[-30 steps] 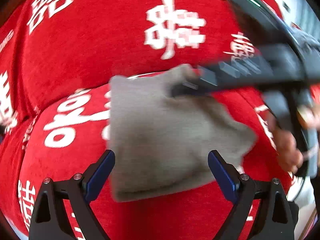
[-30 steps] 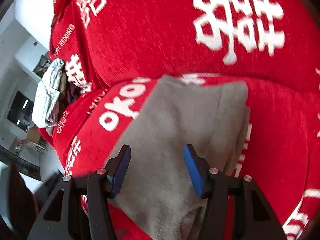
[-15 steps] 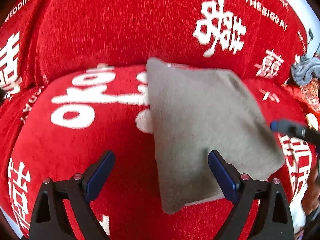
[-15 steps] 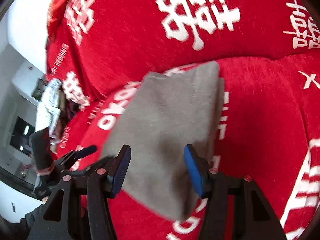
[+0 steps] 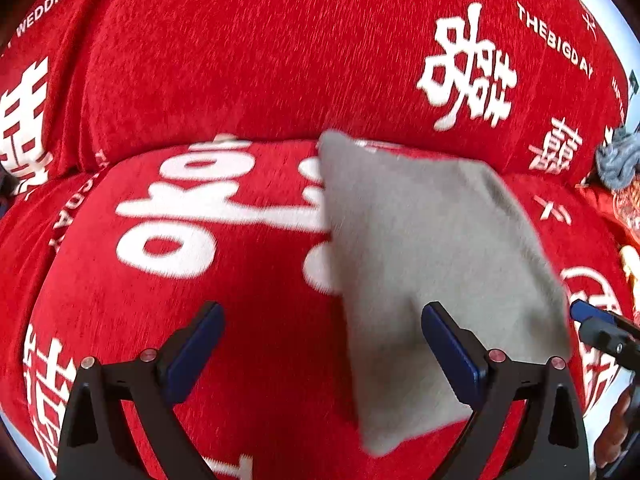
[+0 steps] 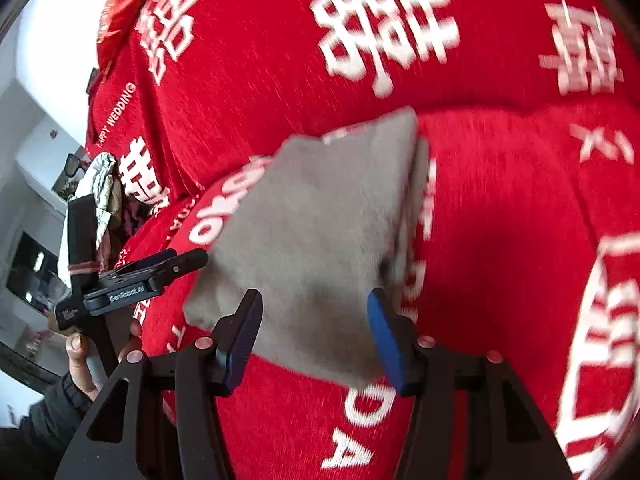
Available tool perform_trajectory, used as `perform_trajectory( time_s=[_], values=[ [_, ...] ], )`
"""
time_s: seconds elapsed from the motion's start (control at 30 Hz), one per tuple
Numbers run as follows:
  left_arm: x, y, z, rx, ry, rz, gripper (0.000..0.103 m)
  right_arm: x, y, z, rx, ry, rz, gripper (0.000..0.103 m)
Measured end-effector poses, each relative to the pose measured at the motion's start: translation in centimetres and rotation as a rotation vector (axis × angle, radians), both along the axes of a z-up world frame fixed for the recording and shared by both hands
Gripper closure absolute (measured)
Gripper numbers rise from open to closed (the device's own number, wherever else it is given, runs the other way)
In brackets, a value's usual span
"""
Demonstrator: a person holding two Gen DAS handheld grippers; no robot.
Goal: Fold small clothes
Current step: 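Move both open tools to the folded sweater's side edge, then close the right tool on the sweater edge while the left tool presses beside it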
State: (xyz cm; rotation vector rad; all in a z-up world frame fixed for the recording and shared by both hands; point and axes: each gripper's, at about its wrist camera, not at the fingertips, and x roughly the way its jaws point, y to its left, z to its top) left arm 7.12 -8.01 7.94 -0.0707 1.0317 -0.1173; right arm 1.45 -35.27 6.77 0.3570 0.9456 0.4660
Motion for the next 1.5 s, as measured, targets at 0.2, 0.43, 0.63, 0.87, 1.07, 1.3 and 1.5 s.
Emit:
perform_trajectory(
  time_s=[0.2,0.43,0.63,0.87,1.07,1.3,1.5],
  values=[
    [3.6,-1.9,-2.0,0.098,0.049,-0.002,0.004,5.0,0.0,-1.8,0.042,0.077,0.001,0.042],
    [5.7,-0.9,-2.9,0.026,0.086,0.006,0.004,7.5,-1.7,-2.1,-0.04,0.062,-0.067,0.043],
    [8.8,-3.8,-3.1,0.067,0.084,-0.036,0.004,10.5,0.3,-1.1,-0.1,0.025,-0.024,0.043],
    [9.9,-4.0,-4.6,0.053,0.121,-0.045,0.004,13.7,1.0,-3.7,-0.08,0.109,0.004,0.041],
    [9.3,-3.1,-3.9,0.036,0.118,-0.056,0.004,13.1,-2.5,-4.1,-0.189,0.152,-0.165,0.04],
    [7.1,-1.5,-4.1,-0.19,0.212,-0.153,0.004,8.6,-3.6,-3.8,0.0,0.16,-0.088,0.034],
    [7.4,-1.9,-6.3,-0.295,0.309,-0.14,0.004,8.5,-2.2,-6.7,0.077,0.239,-0.084,0.034]
  ],
)
